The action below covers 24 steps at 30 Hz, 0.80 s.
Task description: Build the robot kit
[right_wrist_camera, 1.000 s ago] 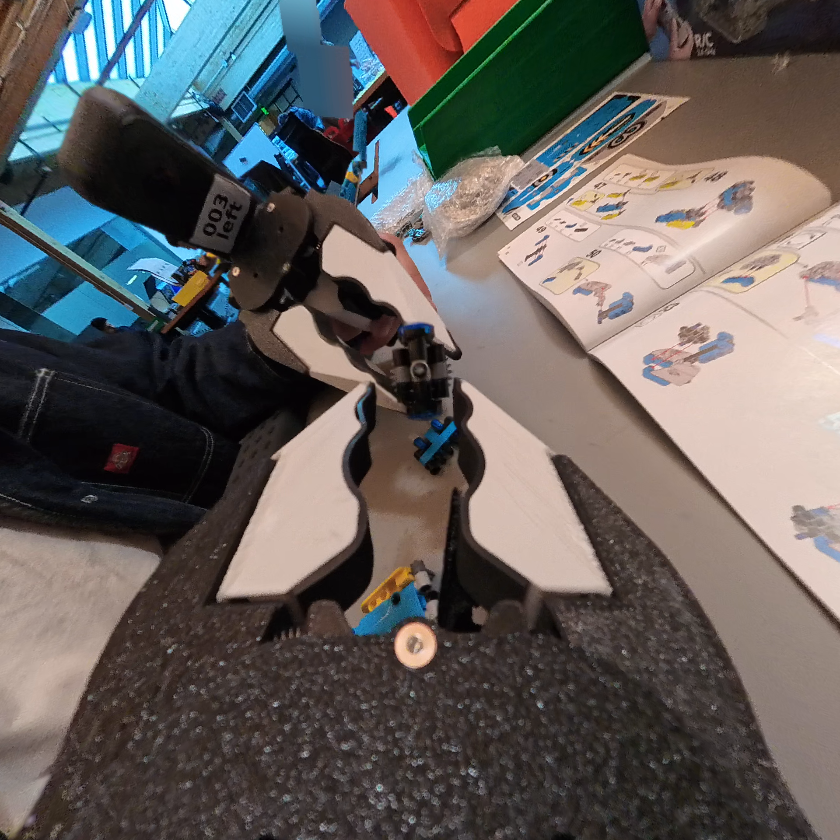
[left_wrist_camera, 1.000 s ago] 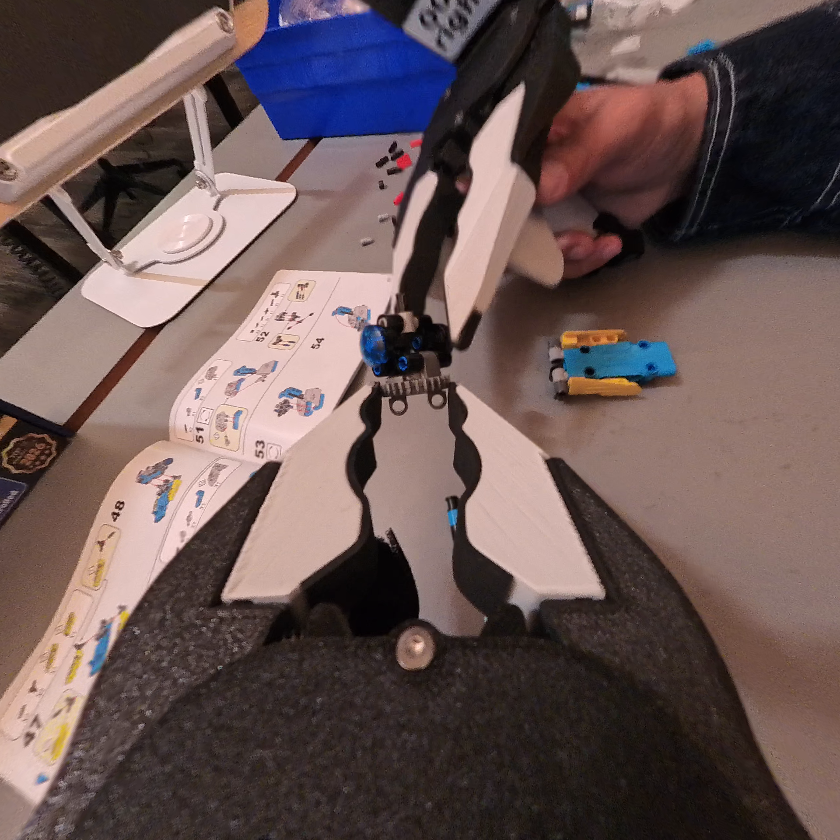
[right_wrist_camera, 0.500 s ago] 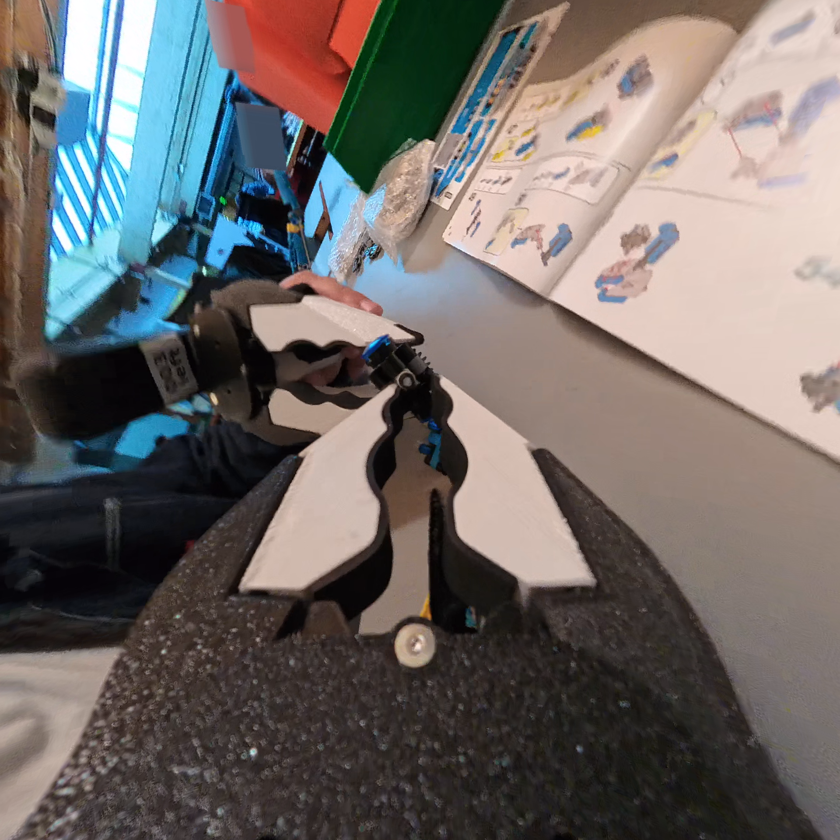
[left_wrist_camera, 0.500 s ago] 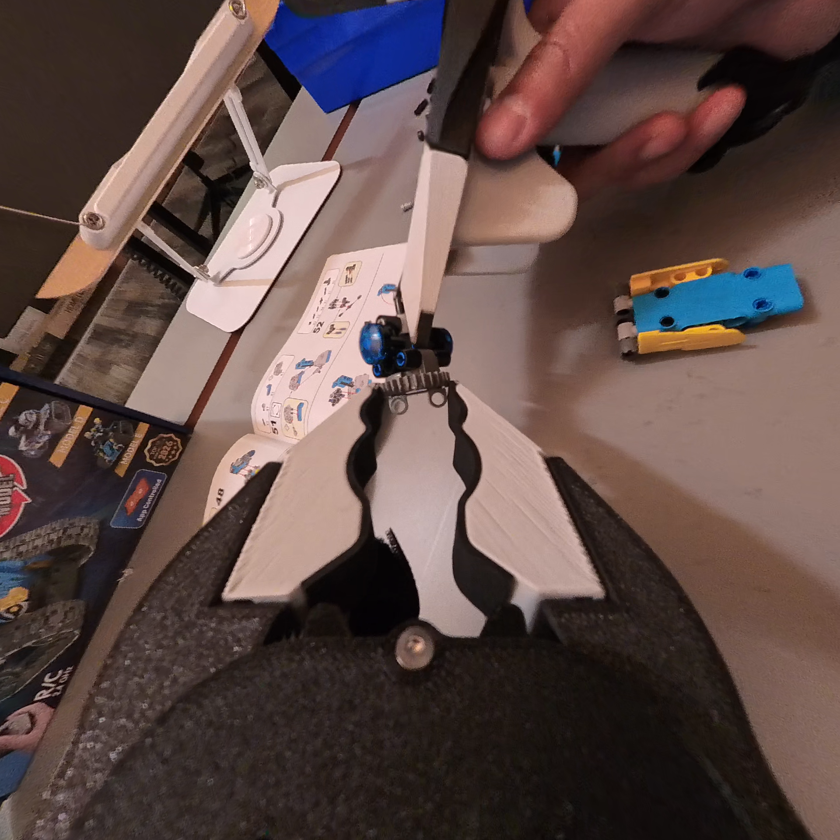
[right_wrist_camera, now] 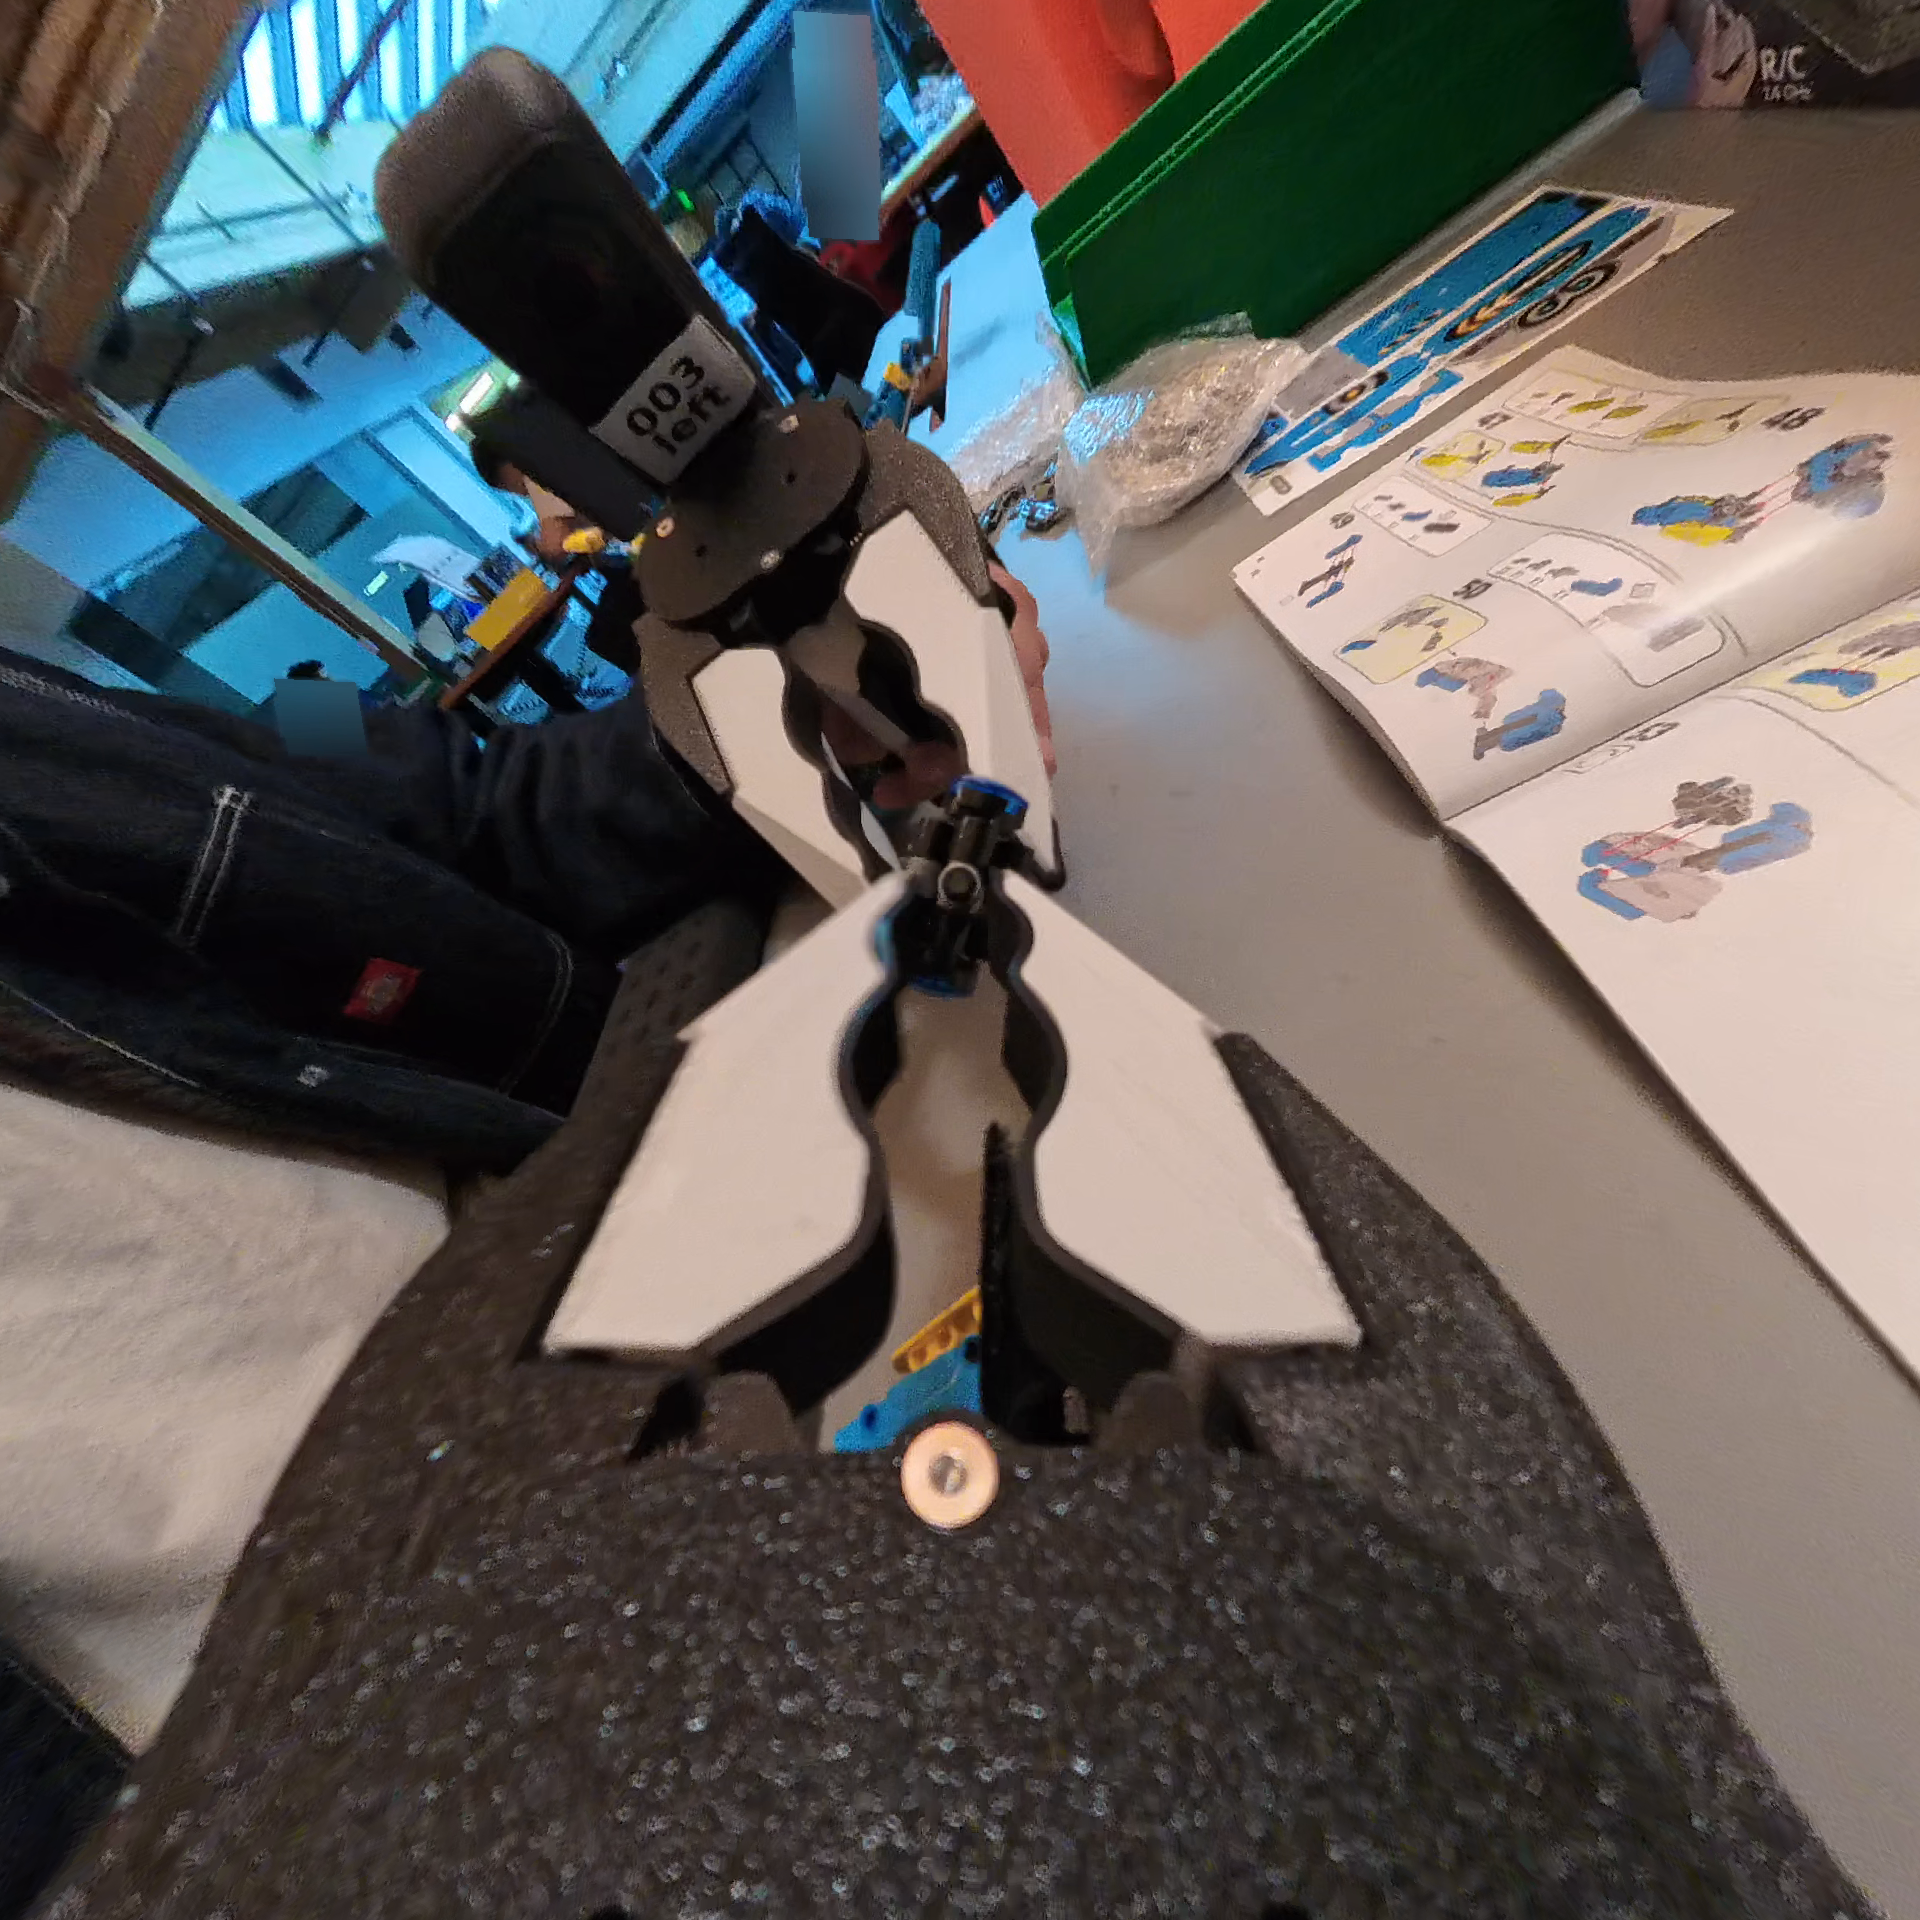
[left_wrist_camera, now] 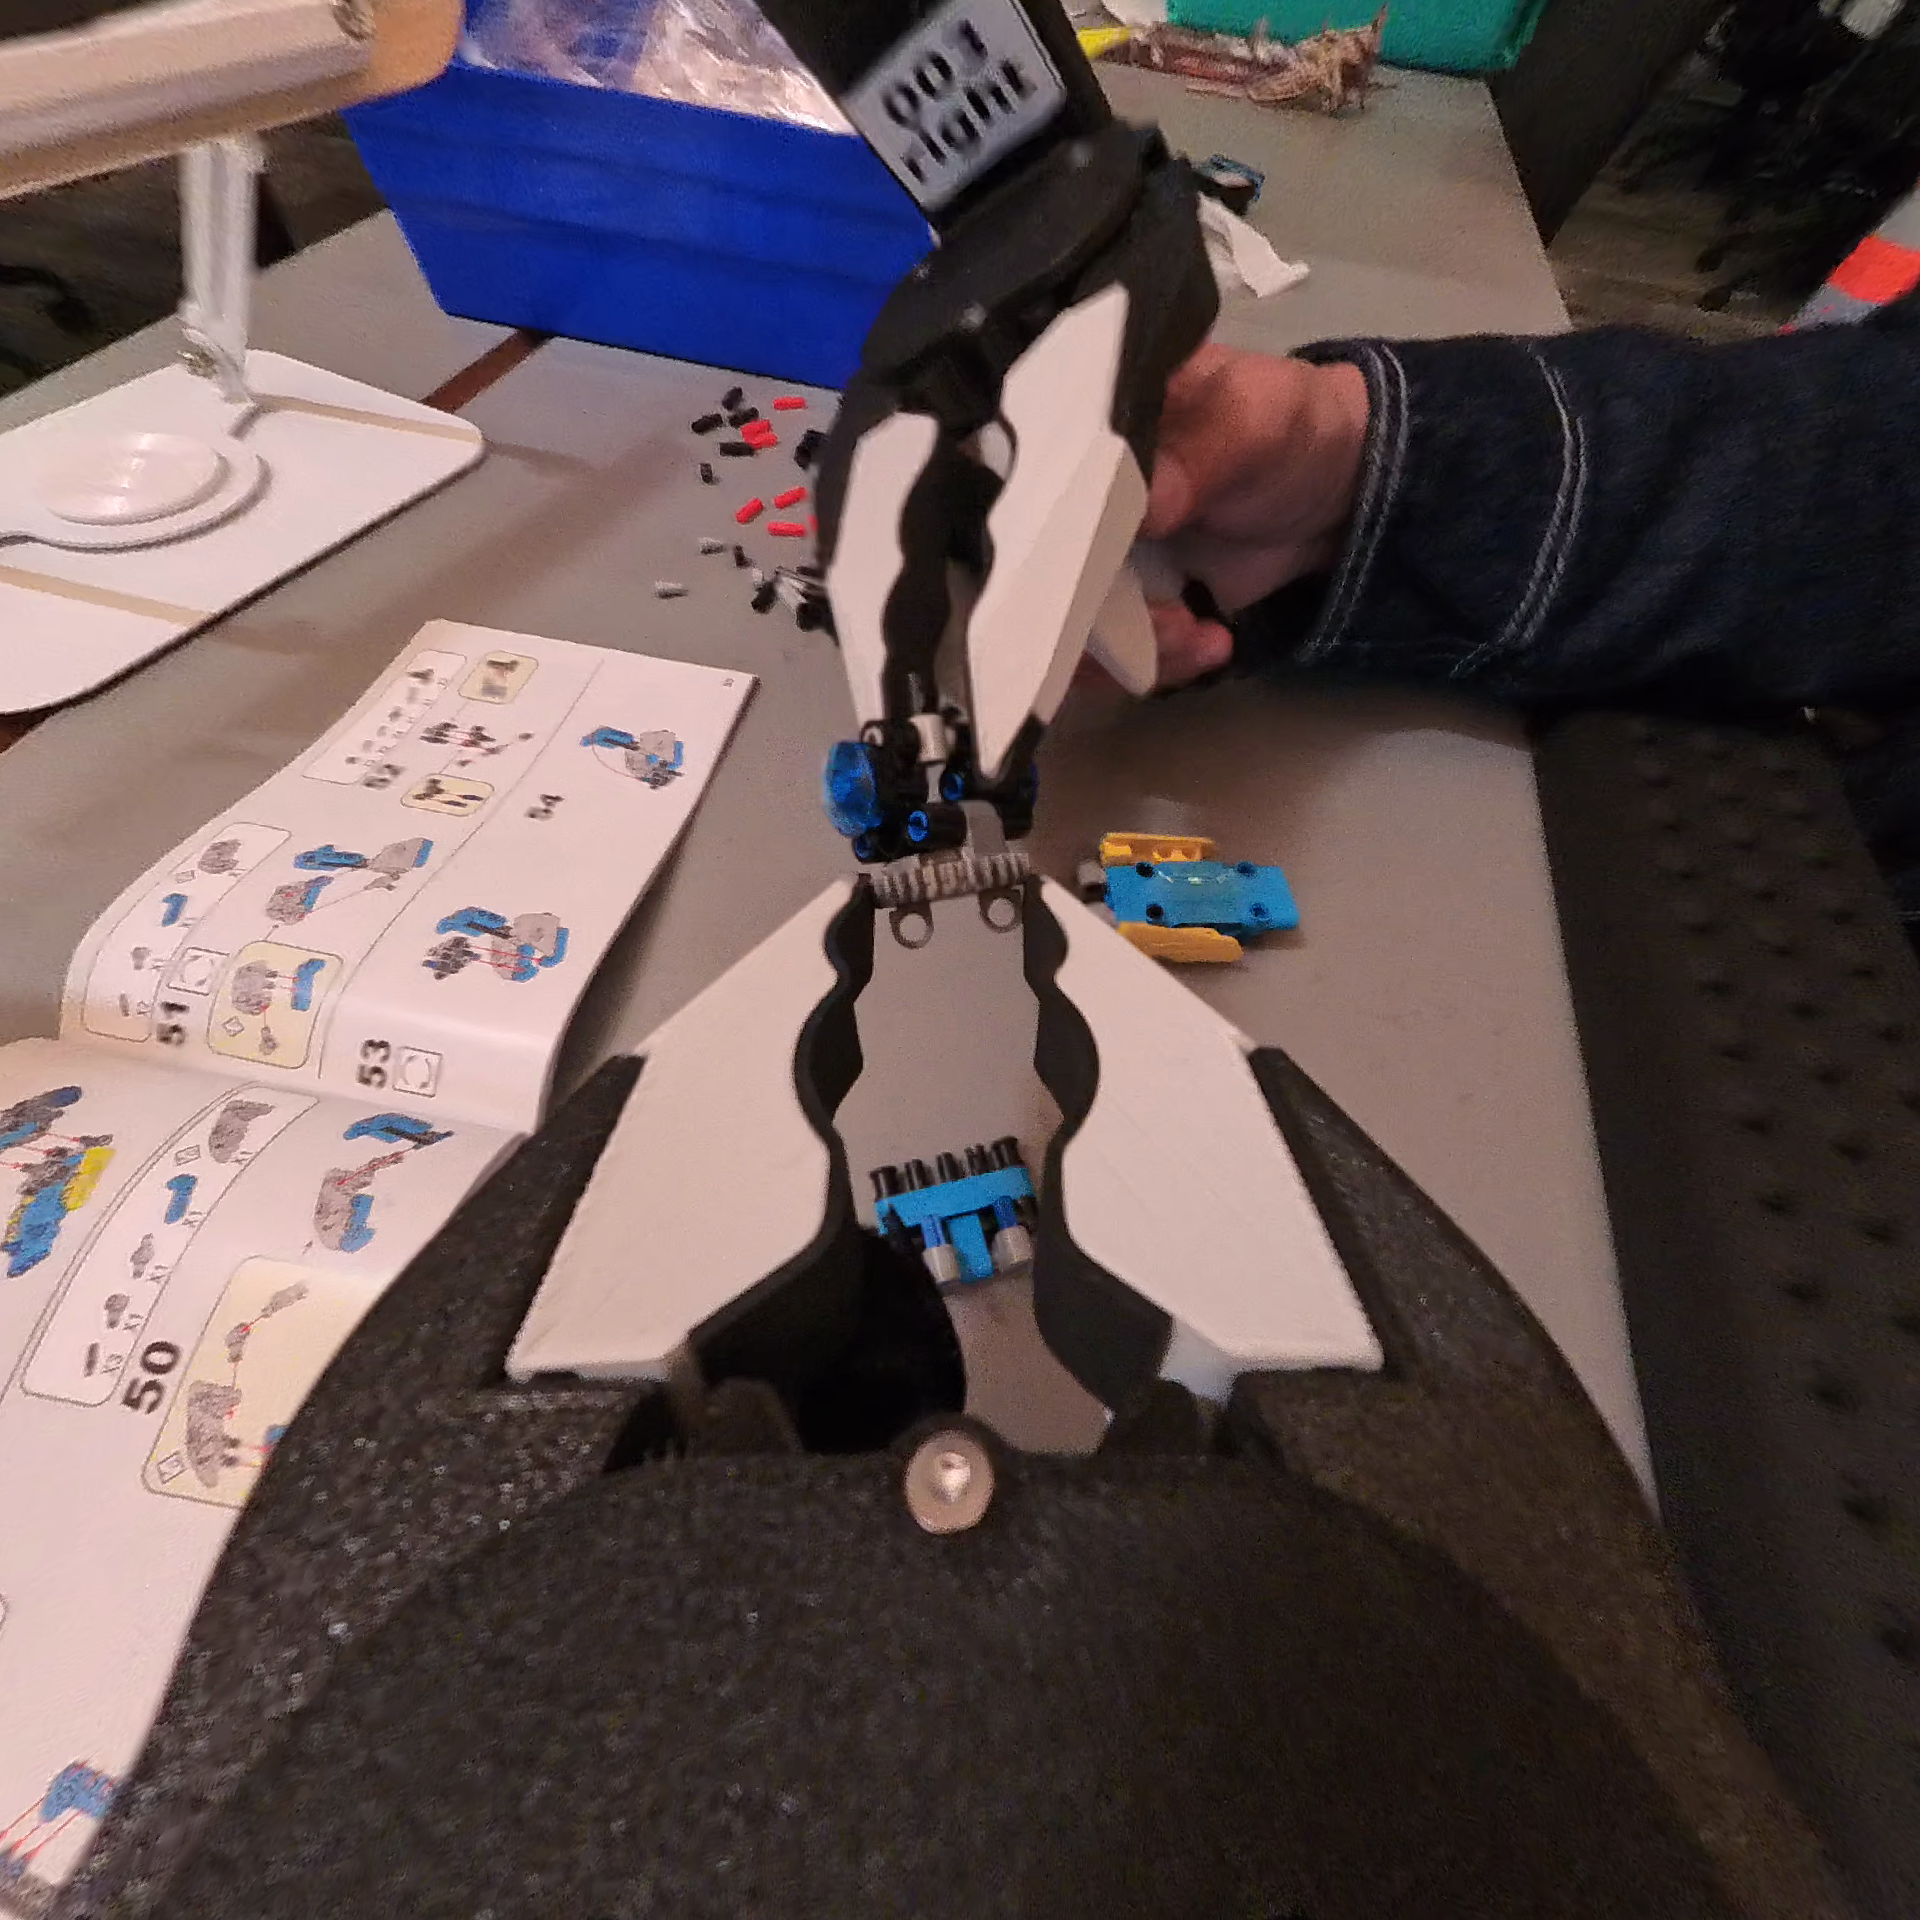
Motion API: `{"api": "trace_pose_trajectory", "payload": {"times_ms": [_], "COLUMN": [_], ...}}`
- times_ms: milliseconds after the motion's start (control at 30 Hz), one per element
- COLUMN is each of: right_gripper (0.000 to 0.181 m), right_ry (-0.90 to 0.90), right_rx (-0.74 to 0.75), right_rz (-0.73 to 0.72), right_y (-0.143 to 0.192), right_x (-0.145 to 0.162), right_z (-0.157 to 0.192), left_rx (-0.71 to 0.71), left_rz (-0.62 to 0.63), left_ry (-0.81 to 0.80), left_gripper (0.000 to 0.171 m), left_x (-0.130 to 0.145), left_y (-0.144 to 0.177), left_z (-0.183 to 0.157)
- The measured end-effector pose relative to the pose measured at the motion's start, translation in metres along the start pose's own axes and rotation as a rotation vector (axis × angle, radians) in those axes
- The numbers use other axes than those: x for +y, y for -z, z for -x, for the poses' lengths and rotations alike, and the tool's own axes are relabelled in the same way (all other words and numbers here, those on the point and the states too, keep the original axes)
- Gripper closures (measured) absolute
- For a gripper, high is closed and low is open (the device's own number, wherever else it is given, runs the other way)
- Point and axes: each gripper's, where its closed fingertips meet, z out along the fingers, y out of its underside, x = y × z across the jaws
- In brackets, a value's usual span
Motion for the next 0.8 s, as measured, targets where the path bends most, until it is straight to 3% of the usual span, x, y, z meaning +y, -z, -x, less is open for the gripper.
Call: {"api": "trace_pose_trajectory", "payload": {"times_ms": [200, 500, 567, 800], "right_gripper": [0.172, 0.173, 0.173, 0.174], "right_ry": [0.111, 0.125, 0.105, -0.151], "right_rx": [-0.048, -0.105, -0.069, 0.000], "right_rz": [-0.021, -0.057, -0.051, -0.105], "right_y": [0.006, 0.005, 0.004, 0.003], "right_x": [-0.007, -0.013, -0.013, -0.016], "right_z": [0.019, 0.034, 0.026, -0.006], "left_rx": [0.149, 0.326, 0.267, -0.240], "left_rz": [-0.104, -0.179, -0.156, 0.013], "left_ry": [0.140, 0.320, 0.281, -0.241], "left_gripper": [0.145, 0.145, 0.146, 0.144], "left_x": [-0.018, -0.030, -0.026, -0.010], "left_y": [0.010, 0.023, 0.020, 0.005], "left_z": [-0.013, -0.021, -0.016, 0.016]}}
